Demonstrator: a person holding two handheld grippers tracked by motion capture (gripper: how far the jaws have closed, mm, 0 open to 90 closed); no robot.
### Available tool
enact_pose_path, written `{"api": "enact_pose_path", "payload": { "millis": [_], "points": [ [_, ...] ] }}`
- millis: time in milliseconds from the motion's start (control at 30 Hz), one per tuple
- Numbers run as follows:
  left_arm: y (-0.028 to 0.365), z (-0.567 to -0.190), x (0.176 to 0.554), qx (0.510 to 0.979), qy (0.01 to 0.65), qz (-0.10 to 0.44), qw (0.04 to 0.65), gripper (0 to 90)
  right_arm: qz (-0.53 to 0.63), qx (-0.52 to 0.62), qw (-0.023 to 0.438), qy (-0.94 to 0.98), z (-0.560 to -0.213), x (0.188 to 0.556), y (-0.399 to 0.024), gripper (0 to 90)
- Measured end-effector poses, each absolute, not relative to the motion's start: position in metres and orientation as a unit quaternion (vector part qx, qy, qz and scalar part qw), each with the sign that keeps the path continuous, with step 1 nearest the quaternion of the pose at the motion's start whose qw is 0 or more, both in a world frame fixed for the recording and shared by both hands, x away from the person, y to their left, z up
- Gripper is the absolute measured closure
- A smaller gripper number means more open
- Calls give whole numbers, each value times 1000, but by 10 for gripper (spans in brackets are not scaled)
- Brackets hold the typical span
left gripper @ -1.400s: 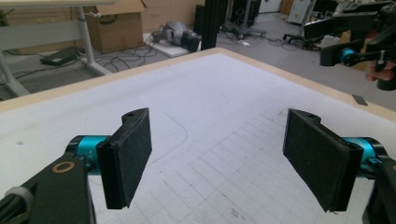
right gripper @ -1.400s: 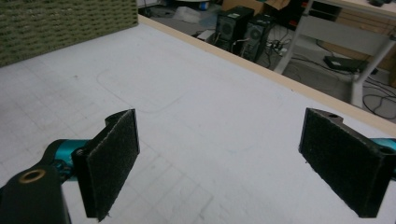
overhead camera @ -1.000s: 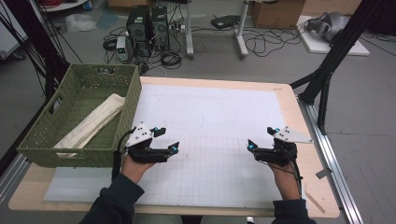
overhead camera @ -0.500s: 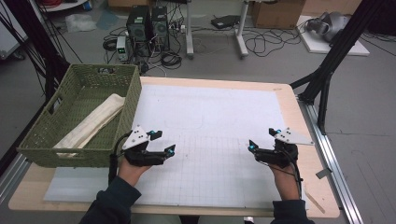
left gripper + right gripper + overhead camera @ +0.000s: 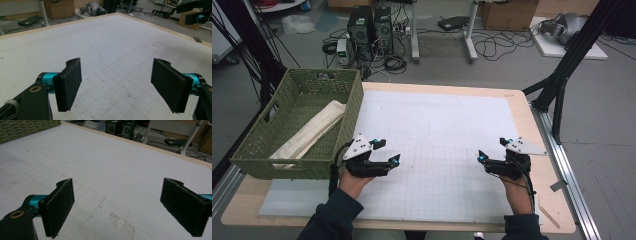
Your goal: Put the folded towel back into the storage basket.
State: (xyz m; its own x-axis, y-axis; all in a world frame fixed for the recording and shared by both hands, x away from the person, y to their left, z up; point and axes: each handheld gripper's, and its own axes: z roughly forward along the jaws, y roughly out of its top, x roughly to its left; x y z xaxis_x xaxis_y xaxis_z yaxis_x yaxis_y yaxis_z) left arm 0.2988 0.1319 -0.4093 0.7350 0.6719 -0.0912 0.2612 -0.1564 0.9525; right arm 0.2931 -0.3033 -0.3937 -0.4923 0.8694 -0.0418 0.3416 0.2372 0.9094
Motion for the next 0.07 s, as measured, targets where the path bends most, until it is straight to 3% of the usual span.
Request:
{"api": "enact_pose_path", "payload": {
  "millis": [67],
  "points": [
    [132,-409,299,737,317,181,569,251,458,411,289,733,-394,294,-303,113]
  ]
}}
